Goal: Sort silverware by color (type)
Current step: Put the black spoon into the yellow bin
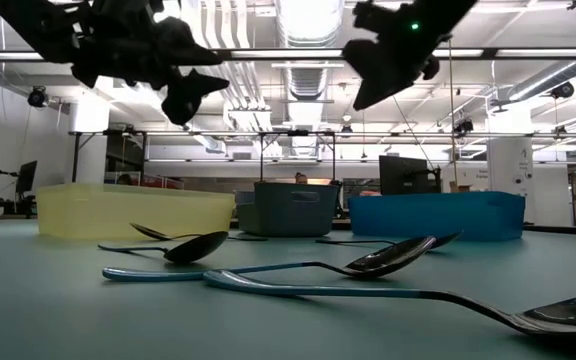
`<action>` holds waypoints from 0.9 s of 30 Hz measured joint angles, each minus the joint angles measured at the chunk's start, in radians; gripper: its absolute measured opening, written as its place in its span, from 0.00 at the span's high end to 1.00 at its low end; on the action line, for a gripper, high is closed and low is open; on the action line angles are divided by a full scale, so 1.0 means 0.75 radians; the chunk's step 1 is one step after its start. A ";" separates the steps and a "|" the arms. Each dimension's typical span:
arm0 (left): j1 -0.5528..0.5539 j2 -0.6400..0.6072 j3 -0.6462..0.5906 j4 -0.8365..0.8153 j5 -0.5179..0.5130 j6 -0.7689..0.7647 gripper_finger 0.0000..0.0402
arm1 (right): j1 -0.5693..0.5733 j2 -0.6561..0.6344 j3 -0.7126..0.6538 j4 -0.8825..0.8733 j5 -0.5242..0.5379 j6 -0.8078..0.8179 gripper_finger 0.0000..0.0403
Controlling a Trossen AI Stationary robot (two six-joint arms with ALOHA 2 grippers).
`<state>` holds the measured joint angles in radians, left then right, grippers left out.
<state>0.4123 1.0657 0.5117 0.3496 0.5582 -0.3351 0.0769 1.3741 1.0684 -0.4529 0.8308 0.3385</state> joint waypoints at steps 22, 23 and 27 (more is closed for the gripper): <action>-0.252 0.294 0.000 -0.133 -0.406 -0.016 0.61 | 0.012 -0.302 -0.346 0.447 -0.205 -0.353 0.85; -0.259 0.323 0.000 -0.150 -0.428 -0.013 0.62 | 0.012 -0.302 -0.346 0.443 -0.205 -0.361 0.85; -0.295 0.427 0.000 -0.172 -0.520 -0.026 0.63 | 0.012 -0.302 -0.352 0.441 -0.205 -0.374 0.85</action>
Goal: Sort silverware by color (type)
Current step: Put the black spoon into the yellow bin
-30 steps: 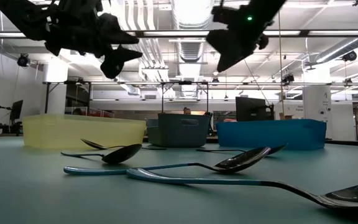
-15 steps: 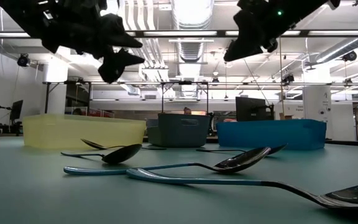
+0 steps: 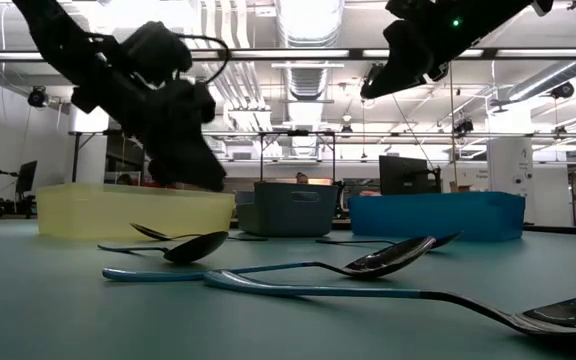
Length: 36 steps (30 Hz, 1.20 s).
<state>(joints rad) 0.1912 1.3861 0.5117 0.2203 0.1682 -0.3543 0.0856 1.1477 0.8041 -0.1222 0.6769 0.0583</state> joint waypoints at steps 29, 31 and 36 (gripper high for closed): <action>-0.081 0.343 0.256 -0.163 -0.425 0.042 0.88 | -0.001 0.000 -0.013 0.000 0.005 -0.025 0.85; -0.093 0.385 0.284 -0.163 -0.429 0.043 0.88 | -0.001 0.000 -0.013 0.000 0.005 -0.025 0.85; -0.112 0.453 0.346 -0.219 -0.501 0.043 0.88 | -0.001 0.000 -0.015 -0.002 0.005 -0.025 0.85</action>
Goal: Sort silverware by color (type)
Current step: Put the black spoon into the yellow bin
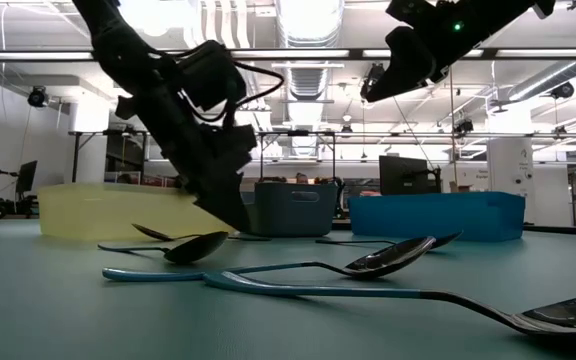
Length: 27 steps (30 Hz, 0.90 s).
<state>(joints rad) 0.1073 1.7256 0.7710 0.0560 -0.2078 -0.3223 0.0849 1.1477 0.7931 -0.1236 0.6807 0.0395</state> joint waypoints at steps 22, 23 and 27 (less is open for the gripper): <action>-0.014 -0.007 0.089 -0.229 -0.026 0.126 0.88 | 0.000 0.000 -0.001 0.000 0.000 -0.009 0.85; -0.015 -0.003 0.089 -0.229 -0.026 0.131 0.88 | 0.000 0.000 -0.001 0.000 0.000 -0.009 0.85; -0.025 0.026 0.088 -0.213 -0.030 0.134 0.88 | 0.000 0.000 -0.001 0.000 0.001 -0.009 0.85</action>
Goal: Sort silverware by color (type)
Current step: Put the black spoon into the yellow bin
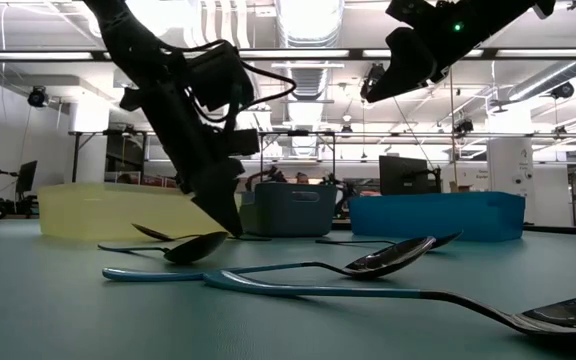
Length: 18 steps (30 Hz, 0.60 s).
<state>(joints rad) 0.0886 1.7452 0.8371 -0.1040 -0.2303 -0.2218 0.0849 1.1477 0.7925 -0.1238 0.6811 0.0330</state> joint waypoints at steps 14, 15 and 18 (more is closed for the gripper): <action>-0.098 -0.009 0.039 -0.102 0.182 0.038 0.88 | 0.000 0.000 0.000 0.000 0.000 -0.009 0.85; -0.111 -0.009 0.045 -0.114 0.203 0.047 0.88 | 0.000 0.000 0.000 0.000 0.000 -0.010 0.85; -0.144 -0.009 0.067 -0.164 0.277 0.071 0.88 | 0.000 0.000 0.000 0.002 0.000 -0.010 0.85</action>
<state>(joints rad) -0.0193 1.7382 0.8871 -0.2268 -0.0228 -0.1688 0.0848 1.1477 0.7925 -0.1225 0.6811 0.0257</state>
